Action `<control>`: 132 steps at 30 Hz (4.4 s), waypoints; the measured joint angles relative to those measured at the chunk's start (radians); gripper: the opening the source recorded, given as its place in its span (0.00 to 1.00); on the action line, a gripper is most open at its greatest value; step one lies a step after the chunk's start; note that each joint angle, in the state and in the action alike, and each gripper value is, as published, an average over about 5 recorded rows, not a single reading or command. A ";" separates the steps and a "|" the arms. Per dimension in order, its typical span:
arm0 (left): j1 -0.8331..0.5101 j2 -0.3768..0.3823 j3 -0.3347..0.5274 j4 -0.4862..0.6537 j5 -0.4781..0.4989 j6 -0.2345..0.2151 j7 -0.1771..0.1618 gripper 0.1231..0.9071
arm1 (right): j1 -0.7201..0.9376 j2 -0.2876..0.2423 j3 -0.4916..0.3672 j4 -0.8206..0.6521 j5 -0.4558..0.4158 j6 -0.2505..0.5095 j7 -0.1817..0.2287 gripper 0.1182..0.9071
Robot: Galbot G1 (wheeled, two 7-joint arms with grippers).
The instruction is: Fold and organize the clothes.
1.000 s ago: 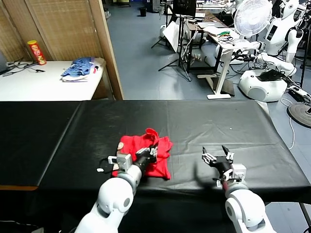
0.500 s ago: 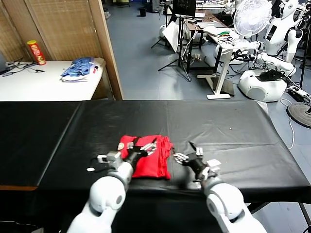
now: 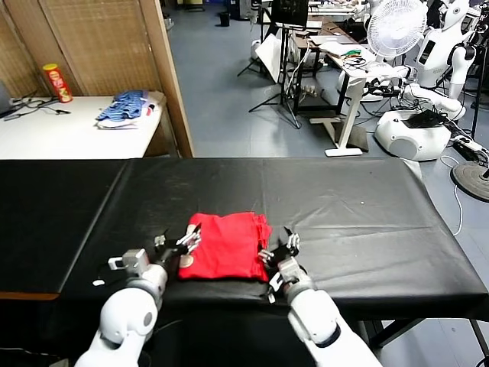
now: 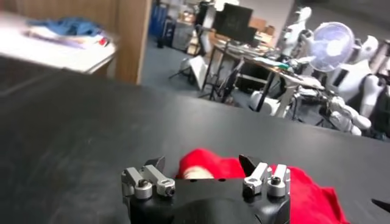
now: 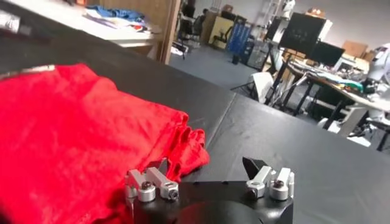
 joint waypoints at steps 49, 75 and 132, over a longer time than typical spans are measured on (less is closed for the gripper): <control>0.079 0.270 -0.147 -0.011 0.429 0.033 -0.001 0.02 | -0.181 0.026 0.277 0.275 0.160 -0.127 0.132 0.86; -0.010 0.186 0.137 -0.160 0.065 0.064 -0.090 0.02 | -0.237 0.019 0.301 0.299 0.143 -0.108 0.066 0.86; 0.247 0.159 0.054 -0.167 0.228 -0.332 0.016 0.86 | -0.113 -0.213 0.170 0.115 0.149 0.195 -0.149 0.53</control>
